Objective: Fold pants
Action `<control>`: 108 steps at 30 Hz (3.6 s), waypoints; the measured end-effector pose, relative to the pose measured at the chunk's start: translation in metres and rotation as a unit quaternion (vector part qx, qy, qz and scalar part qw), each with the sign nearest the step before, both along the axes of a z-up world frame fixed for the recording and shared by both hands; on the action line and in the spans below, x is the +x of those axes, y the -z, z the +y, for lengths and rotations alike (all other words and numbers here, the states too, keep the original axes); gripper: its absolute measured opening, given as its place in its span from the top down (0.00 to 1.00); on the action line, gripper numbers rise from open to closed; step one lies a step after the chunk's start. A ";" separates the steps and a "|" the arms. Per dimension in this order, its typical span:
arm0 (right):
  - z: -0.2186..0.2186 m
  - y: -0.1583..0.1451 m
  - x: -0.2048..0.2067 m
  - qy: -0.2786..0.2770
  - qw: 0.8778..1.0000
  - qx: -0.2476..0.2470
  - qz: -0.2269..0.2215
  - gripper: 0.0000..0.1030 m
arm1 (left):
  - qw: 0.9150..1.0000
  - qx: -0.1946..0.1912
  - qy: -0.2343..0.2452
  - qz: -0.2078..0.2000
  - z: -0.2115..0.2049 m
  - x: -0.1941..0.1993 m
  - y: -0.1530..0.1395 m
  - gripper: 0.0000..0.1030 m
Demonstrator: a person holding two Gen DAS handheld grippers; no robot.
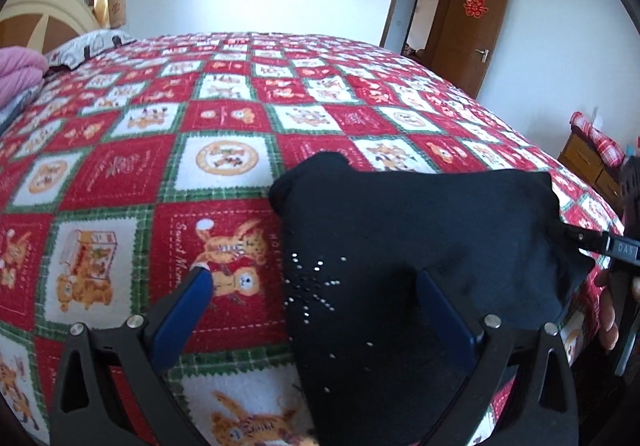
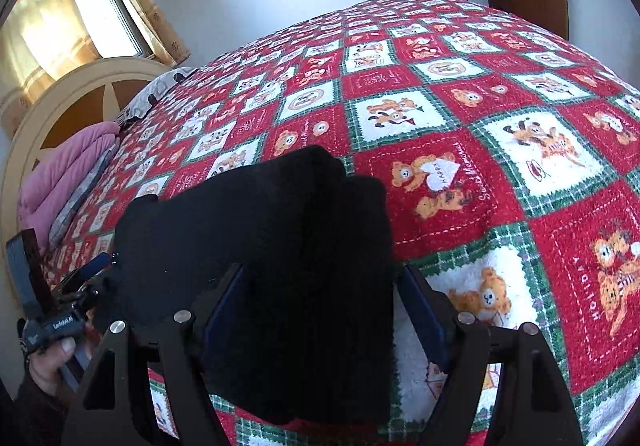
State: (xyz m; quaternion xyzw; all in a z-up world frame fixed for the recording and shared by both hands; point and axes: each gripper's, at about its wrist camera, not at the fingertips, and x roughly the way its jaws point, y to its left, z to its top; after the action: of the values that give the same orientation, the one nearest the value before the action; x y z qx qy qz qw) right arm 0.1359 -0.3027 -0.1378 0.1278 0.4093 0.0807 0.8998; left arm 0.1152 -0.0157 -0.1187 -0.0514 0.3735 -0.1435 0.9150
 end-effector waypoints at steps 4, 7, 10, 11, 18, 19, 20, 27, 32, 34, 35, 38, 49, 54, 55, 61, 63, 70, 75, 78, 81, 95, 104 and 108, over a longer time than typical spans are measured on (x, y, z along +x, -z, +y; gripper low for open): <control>-0.006 0.002 0.001 0.008 1.000 0.007 -0.003 0.25 | 1.000 0.010 0.006 -0.010 -0.007 0.002 0.003 0.00; -0.007 0.002 0.001 0.006 1.000 0.005 -0.003 0.25 | 1.000 0.022 0.009 -0.014 -0.012 0.006 0.005 0.00; -0.007 0.005 0.002 0.007 1.000 0.001 -0.001 0.25 | 0.999 0.031 0.011 -0.012 -0.016 0.009 0.005 0.00; -0.007 0.006 0.003 0.009 1.000 0.002 0.002 0.25 | 0.999 0.031 0.010 -0.009 -0.015 0.009 0.004 0.00; -0.010 0.003 -0.002 0.011 1.000 0.019 0.001 0.26 | 0.999 0.029 0.020 0.005 -0.013 0.008 0.007 0.00; -0.010 0.004 -0.002 0.011 1.000 0.019 0.001 0.26 | 0.999 0.028 0.017 0.005 -0.014 0.009 0.007 0.00; -0.010 0.005 -0.002 0.012 1.000 0.020 0.000 0.26 | 1.000 0.026 0.010 0.005 -0.014 0.010 0.007 0.00; -0.015 0.004 -0.003 0.013 0.999 0.043 -0.004 0.40 | 1.000 0.017 0.014 0.000 -0.011 0.007 0.007 0.00; -0.016 0.006 -0.001 0.009 0.999 0.045 -0.001 0.40 | 0.999 0.044 0.026 -0.009 -0.010 0.003 0.006 0.00; -0.011 0.007 -0.001 0.008 1.000 0.028 -0.005 0.40 | 0.999 0.047 0.022 -0.014 -0.012 0.003 0.008 0.00; -0.011 0.008 -0.001 0.009 1.000 0.028 -0.008 0.40 | 0.999 0.046 0.020 -0.014 -0.013 0.004 0.009 0.00; -0.010 0.011 0.003 0.006 1.000 0.028 0.001 0.52 | 0.999 0.036 0.023 -0.011 -0.014 0.005 0.008 0.06; 0.012 -0.025 -0.021 -0.030 0.996 0.049 -0.067 0.74 | 0.998 -0.043 0.051 -0.020 0.004 -0.006 -0.004 0.88; 0.026 -0.046 -0.028 -0.044 0.994 0.049 -0.089 0.75 | 0.995 -0.080 0.043 -0.041 0.020 -0.014 -0.021 0.89; 0.029 -0.049 -0.028 -0.049 0.993 0.049 -0.091 0.75 | 0.995 -0.080 0.041 -0.048 0.024 -0.016 -0.027 0.89; 0.068 -0.067 0.002 -0.096 0.991 0.037 -0.090 0.75 | 0.994 -0.082 0.006 -0.073 0.065 -0.015 -0.048 0.89; 0.085 -0.070 0.020 -0.115 0.989 0.035 -0.088 0.75 | 0.994 -0.074 -0.012 -0.079 0.084 -0.014 -0.053 0.89; 0.165 -0.079 0.108 -0.190 0.978 0.042 -0.069 0.75 | 0.991 -0.047 -0.094 -0.083 0.148 -0.012 -0.054 0.89; 0.231 -0.067 0.156 -0.236 0.970 0.025 -0.054 0.75 | 0.988 -0.019 -0.137 -0.070 0.181 -0.004 -0.036 0.89; 0.256 -0.047 0.179 -0.242 0.970 0.020 -0.026 0.75 | 0.989 -0.018 -0.142 -0.046 0.190 0.002 -0.017 0.88; 0.265 -0.022 0.196 -0.238 0.971 0.013 0.006 0.74 | 0.990 0.000 -0.140 -0.033 0.187 0.000 -0.004 0.77; 0.224 0.018 0.212 -0.164 0.985 0.045 0.035 0.29 | 0.981 0.004 -0.194 -0.023 0.197 -0.004 0.006 0.24; 0.178 -0.023 0.168 -0.061 0.996 0.057 -0.010 0.28 | 0.980 0.003 -0.197 -0.038 0.184 -0.030 -0.018 0.24; 0.183 -0.037 0.122 -0.056 0.997 0.044 -0.031 0.28 | 0.981 0.004 -0.187 -0.054 0.174 -0.045 -0.034 0.24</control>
State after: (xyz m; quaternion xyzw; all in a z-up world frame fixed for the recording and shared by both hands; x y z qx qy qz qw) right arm 0.2577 -0.1198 -0.1007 0.1417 0.3833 0.1524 0.8999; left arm 0.0706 0.1588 -0.0849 -0.1085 0.3077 0.0286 0.9449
